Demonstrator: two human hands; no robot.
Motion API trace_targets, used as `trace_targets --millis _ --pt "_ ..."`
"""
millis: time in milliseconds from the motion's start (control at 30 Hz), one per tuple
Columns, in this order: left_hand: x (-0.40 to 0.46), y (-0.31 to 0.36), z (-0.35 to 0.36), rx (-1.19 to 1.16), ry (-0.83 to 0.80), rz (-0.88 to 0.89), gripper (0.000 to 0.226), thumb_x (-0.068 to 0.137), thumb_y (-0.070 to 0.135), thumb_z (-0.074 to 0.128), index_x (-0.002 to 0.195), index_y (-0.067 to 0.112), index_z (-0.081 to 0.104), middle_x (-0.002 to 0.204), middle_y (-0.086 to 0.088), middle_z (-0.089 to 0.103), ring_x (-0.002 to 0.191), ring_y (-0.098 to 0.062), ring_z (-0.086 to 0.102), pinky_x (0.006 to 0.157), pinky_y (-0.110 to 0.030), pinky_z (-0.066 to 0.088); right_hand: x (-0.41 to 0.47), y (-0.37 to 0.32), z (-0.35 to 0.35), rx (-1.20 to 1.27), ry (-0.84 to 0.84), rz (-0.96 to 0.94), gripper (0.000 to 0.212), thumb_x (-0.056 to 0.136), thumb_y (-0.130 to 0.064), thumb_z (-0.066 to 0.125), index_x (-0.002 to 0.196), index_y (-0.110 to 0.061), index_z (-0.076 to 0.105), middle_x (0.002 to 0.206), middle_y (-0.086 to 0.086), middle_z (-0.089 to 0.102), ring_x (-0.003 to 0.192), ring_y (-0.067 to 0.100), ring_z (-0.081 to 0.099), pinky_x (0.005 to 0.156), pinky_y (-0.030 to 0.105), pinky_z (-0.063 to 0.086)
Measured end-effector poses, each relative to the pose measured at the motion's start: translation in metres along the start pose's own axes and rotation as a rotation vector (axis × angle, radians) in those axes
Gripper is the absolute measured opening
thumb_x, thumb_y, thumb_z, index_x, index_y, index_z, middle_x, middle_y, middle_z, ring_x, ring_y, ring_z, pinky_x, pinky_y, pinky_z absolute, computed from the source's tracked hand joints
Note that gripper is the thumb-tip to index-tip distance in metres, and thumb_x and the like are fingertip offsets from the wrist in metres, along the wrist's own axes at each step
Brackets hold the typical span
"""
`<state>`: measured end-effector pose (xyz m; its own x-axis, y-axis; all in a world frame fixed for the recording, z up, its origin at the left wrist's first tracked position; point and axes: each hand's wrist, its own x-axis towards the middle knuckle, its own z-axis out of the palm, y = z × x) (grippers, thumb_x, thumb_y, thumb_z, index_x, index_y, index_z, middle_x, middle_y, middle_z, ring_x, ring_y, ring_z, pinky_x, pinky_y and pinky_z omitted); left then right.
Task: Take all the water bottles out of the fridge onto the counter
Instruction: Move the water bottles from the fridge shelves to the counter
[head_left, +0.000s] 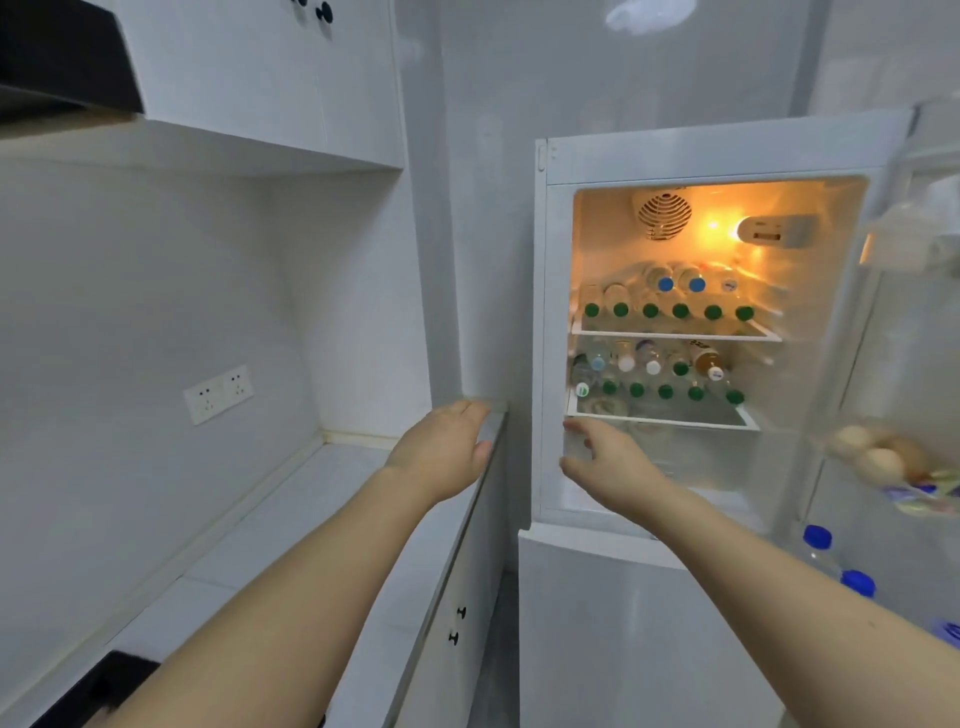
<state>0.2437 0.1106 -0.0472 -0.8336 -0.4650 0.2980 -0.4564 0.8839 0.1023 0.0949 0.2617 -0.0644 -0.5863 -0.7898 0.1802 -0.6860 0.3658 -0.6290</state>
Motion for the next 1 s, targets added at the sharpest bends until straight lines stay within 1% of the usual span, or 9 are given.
trace_targets --millis 100,233,367,500,633,767,833,933,1000 --pt "0.043 -0.013 0.005 -0.036 -0.010 0.029 0.049 0.101 0.031 0.042 0.148 0.018 0.034 0.151 -0.001 0.040 0.134 -0.021 0.041 0.106 -0.038 0.040 0.039 0.007 -0.006 -0.030 0.014 0.045 0.055 0.093 -0.019 0.053 0.146 -0.018 0.037 0.150 0.001 0.040 0.137 0.021 0.039 0.109 0.034 0.034" --pt "0.089 -0.036 0.014 -0.061 -0.031 0.035 0.043 0.101 0.030 0.043 0.142 0.016 0.041 0.144 -0.002 0.046 0.129 -0.023 0.046 0.103 -0.040 0.043 0.085 0.015 -0.005 -0.043 0.021 0.093 0.056 0.092 -0.018 0.054 0.146 -0.017 0.037 0.150 0.002 0.039 0.137 0.021 0.039 0.106 0.033 0.036" --pt "0.113 -0.052 0.022 -0.085 -0.046 0.039 0.046 0.101 0.030 0.043 0.145 0.017 0.039 0.147 -0.002 0.044 0.131 -0.022 0.045 0.105 -0.039 0.042 0.114 0.018 0.004 -0.085 0.010 0.099 0.056 0.093 -0.021 0.055 0.146 -0.019 0.037 0.150 0.001 0.040 0.136 0.021 0.040 0.109 0.036 0.035" --pt "0.134 -0.063 0.033 -0.099 -0.046 0.034 0.040 0.101 0.028 0.042 0.138 0.014 0.044 0.141 -0.003 0.049 0.126 -0.023 0.048 0.100 -0.040 0.044 0.143 0.021 0.016 -0.080 0.031 0.075 0.054 0.094 -0.024 0.055 0.145 -0.020 0.038 0.150 0.000 0.040 0.136 0.020 0.040 0.109 0.034 0.034" --pt "0.159 -0.067 0.040 -0.098 -0.061 0.080 0.043 0.102 0.027 0.041 0.142 0.013 0.041 0.144 -0.004 0.046 0.128 -0.023 0.046 0.102 -0.040 0.043 0.161 0.028 0.023 -0.106 0.006 0.072 0.054 0.094 -0.023 0.054 0.145 -0.021 0.037 0.150 -0.001 0.039 0.137 0.019 0.038 0.110 0.034 0.033" --pt "0.189 -0.059 0.046 -0.119 -0.037 0.152 0.049 0.103 0.029 0.041 0.149 0.016 0.032 0.153 -0.001 0.036 0.137 -0.021 0.039 0.108 -0.037 0.038 0.177 0.039 0.009 -0.086 0.069 0.102 0.053 0.094 -0.020 0.055 0.144 -0.020 0.038 0.148 0.001 0.042 0.133 0.020 0.043 0.101 0.030 0.039" --pt "0.202 -0.051 0.048 -0.105 -0.010 0.198 0.047 0.102 0.030 0.041 0.147 0.019 0.035 0.152 0.002 0.038 0.136 -0.019 0.040 0.107 -0.039 0.040 0.182 0.047 -0.003 -0.099 0.082 0.110 0.053 0.093 -0.019 0.055 0.143 -0.018 0.040 0.146 0.003 0.045 0.130 0.021 0.045 0.099 0.029 0.039" --pt "0.226 -0.033 0.050 -0.057 0.043 0.336 0.042 0.101 0.028 0.041 0.143 0.018 0.042 0.146 0.003 0.045 0.130 -0.017 0.044 0.102 -0.034 0.044 0.196 0.064 -0.026 -0.095 0.143 0.145 0.052 0.092 -0.018 0.055 0.142 -0.018 0.042 0.144 0.002 0.047 0.128 0.021 0.046 0.099 0.027 0.037" --pt "0.243 -0.020 0.053 -0.040 0.070 0.410 0.041 0.101 0.027 0.041 0.141 0.018 0.045 0.143 0.003 0.047 0.128 -0.016 0.045 0.100 -0.034 0.046 0.208 0.074 -0.041 -0.082 0.199 0.177 0.052 0.092 -0.018 0.057 0.142 -0.019 0.042 0.145 0.002 0.047 0.127 0.021 0.048 0.101 0.032 0.039"
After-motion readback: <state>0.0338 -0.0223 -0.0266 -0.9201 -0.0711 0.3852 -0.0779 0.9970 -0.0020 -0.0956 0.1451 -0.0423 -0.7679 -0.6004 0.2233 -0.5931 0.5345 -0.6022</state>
